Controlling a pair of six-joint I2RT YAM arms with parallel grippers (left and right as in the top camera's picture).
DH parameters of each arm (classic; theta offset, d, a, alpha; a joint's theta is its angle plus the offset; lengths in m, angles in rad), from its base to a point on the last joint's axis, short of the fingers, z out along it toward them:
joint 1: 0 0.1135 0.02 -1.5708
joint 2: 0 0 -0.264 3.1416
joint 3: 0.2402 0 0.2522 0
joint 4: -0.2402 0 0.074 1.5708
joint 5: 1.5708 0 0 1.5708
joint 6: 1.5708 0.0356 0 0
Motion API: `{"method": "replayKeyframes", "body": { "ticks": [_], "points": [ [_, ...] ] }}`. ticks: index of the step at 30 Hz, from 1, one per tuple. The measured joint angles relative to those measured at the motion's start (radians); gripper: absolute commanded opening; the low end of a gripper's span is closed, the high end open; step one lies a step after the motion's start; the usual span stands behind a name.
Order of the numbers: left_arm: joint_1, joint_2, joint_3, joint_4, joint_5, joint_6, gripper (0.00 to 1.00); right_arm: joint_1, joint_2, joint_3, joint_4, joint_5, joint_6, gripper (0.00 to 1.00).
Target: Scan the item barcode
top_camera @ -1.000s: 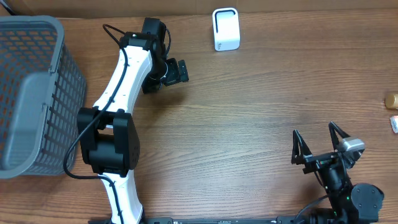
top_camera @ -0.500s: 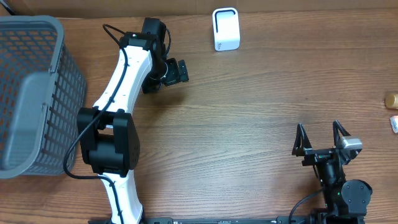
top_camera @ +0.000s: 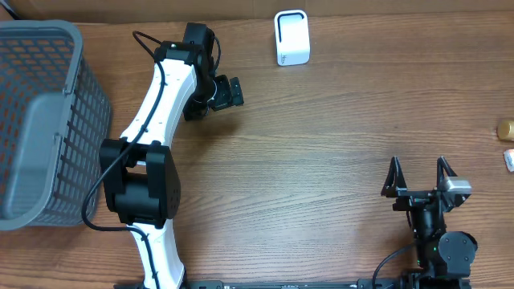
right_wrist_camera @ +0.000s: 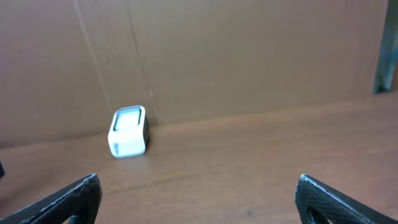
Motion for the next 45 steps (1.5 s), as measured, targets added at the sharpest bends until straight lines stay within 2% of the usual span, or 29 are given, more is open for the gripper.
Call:
{"method": "replayKeyframes", "body": {
  "ticks": [4,22,45],
  "points": [
    [0.000,0.000,0.000,0.000,0.000,0.000,1.00,0.000,0.000,0.000,-0.062,0.010,-0.001,1.00],
    [0.000,0.000,0.000,0.000,0.000,0.000,1.00,0.076,0.000,0.000,-0.064,0.022,0.000,1.00],
    [0.000,0.000,0.000,0.000,0.000,0.000,1.00,0.079,0.000,0.000,-0.064,0.022,0.000,1.00]
  ]
}}
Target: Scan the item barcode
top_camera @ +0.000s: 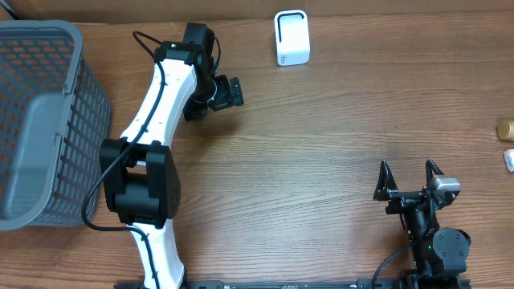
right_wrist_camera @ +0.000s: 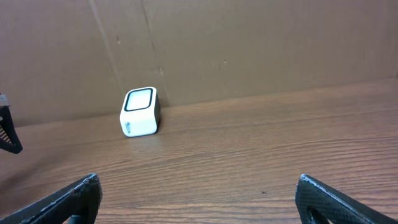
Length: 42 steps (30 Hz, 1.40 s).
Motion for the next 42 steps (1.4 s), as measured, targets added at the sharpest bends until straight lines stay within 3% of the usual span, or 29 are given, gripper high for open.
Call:
{"method": "replayKeyframes", "body": {
  "ticks": [31,37,42],
  "points": [
    [-0.001,-0.007,0.000,-0.004,-0.019,0.013,1.00,0.000,0.000,0.000,0.000,0.000,0.000,1.00],
    [-0.034,-0.139,-0.026,0.157,-0.034,0.147,1.00,0.000,0.000,0.000,0.000,0.000,0.000,1.00],
    [-0.076,-0.378,-0.148,0.303,-0.032,0.285,1.00,0.000,0.000,0.000,0.000,0.000,-0.001,1.00]
  ]
}}
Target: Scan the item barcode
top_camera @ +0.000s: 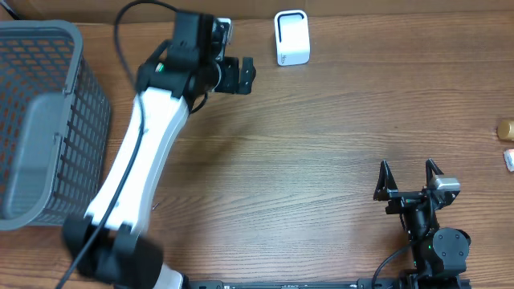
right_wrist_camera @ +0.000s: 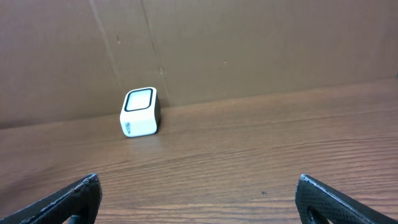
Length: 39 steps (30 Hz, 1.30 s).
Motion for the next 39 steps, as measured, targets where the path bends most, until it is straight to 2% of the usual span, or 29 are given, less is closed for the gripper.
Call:
{"method": "replayKeyframes", "body": {
  "ticks": [5,13,19,25,39],
  "points": [
    [0.016,-0.229,-0.293,0.224,-0.001,0.061,1.00,0.000,0.000,0.000,0.001,0.000,0.000,1.00],
    [0.024,-0.582,-0.681,0.412,0.000,0.194,1.00,0.000,0.000,0.000,0.000,0.000,0.000,1.00],
    [0.105,-0.916,-0.848,0.382,0.004,0.221,1.00,0.000,0.000,0.000,0.001,0.000,0.000,1.00],
    [0.190,-1.172,-0.956,0.340,0.003,0.221,1.00,0.000,0.000,0.000,0.000,0.000,0.000,1.00],
    [0.233,-1.478,-1.324,0.579,0.004,0.206,1.00,0.000,0.000,0.000,0.000,0.000,0.000,1.00]
  ]
}}
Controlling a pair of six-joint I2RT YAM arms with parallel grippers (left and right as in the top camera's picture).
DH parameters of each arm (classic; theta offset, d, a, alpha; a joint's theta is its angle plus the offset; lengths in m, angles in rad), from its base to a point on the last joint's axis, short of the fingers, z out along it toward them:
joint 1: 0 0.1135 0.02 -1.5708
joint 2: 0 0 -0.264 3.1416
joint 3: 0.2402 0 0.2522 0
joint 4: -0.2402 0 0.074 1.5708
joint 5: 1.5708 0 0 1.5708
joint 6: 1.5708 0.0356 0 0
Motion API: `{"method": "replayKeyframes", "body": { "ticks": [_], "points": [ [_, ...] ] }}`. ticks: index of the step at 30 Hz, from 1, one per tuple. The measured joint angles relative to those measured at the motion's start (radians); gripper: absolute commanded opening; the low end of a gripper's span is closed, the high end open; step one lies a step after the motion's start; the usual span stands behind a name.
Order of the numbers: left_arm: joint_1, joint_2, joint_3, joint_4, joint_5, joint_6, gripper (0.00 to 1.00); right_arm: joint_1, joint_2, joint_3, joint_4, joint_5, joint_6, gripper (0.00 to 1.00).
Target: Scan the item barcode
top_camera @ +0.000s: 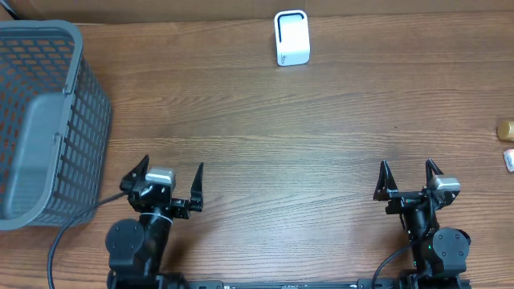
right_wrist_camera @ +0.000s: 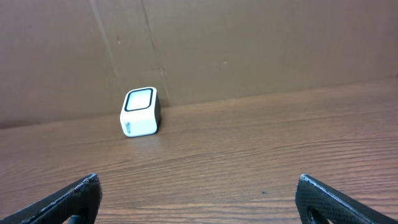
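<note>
The white barcode scanner point(top_camera: 291, 37) stands at the table's far edge, its dark-framed window facing up; the right wrist view shows the scanner point(right_wrist_camera: 140, 112) against the cardboard wall. My left gripper point(top_camera: 171, 167) rests open at the near left with nothing between its fingers. At the near right my right gripper point(top_camera: 406, 167) is also open and empty, and in its own view the right gripper point(right_wrist_camera: 198, 188) frames bare wood. No item is held by either gripper. A small gold-brown object point(top_camera: 505, 128) and a white one point(top_camera: 509, 159) lie at the right edge.
A grey mesh basket point(top_camera: 48, 48) fills the left side of the table. A brown cardboard wall point(right_wrist_camera: 249, 50) runs along the far edge behind the scanner.
My left arm was stretched out with its gripper just left of the scanner; now it is folded back at the near left edge, gripper open. The right arm has not moved.
My left arm reached across the table, its gripper left of the scanner, while the right gripper sat open at the near right. The right gripper then shifted slightly left and stayed. The left gripper stood closer to the scanner, and now rests near the front edge.
</note>
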Motion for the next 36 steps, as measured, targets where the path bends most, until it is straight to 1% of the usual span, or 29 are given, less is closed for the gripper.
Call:
{"method": "replayKeyframes", "body": {
  "ticks": [5,13,21,24,28,31,36],
  "points": [
    [0.034,-0.088,-0.089,0.063,0.000,-0.027,1.00,0.000,0.000,0.000,0.000,0.000,0.000,1.00],
    [0.043,-0.148,-0.109,0.070,0.000,-0.040,1.00,0.000,0.000,0.000,0.000,0.000,0.000,1.00],
    [0.045,-0.158,-0.116,0.095,0.000,-0.042,1.00,0.000,0.000,0.000,0.000,0.000,0.000,1.00],
    [0.065,-0.159,-0.157,0.182,0.000,-0.048,1.00,0.000,0.000,0.000,0.000,0.000,0.000,1.00],
    [0.086,-0.163,-0.238,0.326,-0.001,-0.097,1.00,0.000,0.000,0.000,0.000,0.000,0.000,1.00],
    [0.090,-0.183,-0.291,0.367,-0.001,-0.125,1.00,0.000,0.000,0.000,0.000,0.000,0.000,1.00],
    [0.090,-0.225,-0.334,0.377,-0.006,-0.151,1.00,0.000,0.000,0.000,0.000,0.000,0.000,1.00]
  ]
}}
